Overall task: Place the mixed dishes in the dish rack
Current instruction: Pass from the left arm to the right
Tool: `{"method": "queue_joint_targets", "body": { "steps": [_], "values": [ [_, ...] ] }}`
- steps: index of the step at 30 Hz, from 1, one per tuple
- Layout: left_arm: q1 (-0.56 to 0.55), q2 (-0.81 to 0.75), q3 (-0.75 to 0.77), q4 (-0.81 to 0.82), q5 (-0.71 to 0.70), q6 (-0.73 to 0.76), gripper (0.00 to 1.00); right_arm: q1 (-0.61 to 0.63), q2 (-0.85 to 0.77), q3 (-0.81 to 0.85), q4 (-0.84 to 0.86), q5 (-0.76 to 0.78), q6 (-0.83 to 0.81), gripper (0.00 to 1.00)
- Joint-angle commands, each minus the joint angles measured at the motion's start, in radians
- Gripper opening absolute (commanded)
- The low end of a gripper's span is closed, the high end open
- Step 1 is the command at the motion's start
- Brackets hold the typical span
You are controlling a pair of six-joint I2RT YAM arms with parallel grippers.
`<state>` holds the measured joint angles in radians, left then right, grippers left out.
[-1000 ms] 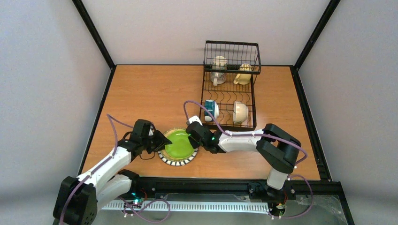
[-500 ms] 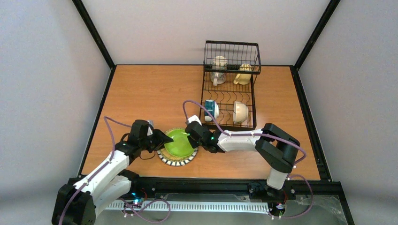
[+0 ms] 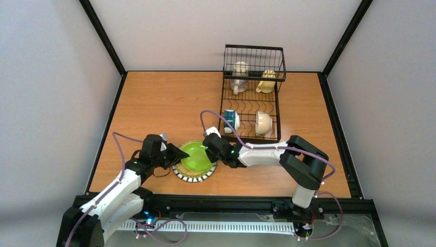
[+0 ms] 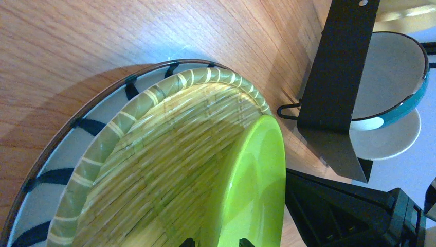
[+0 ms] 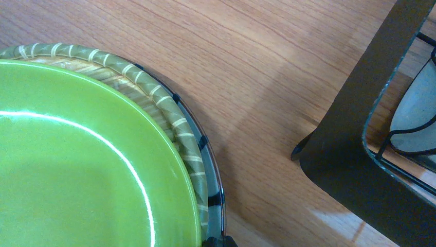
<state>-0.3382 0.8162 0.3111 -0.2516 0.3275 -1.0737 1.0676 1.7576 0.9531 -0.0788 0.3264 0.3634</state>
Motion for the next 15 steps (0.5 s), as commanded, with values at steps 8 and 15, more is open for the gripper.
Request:
{"method": "queue_joint_targets", "body": {
  "steps": [8,15],
  "values": [
    [0.003,-0.01,-0.01,0.036,0.011,-0.008,0.04,0.028,0.028,0.007,-0.011,-0.037,0.02,0.07],
    [0.003,-0.043,-0.015,0.02,-0.007,-0.01,0.0,0.028,0.017,0.006,-0.026,-0.013,0.022,0.07]
  ]
}}
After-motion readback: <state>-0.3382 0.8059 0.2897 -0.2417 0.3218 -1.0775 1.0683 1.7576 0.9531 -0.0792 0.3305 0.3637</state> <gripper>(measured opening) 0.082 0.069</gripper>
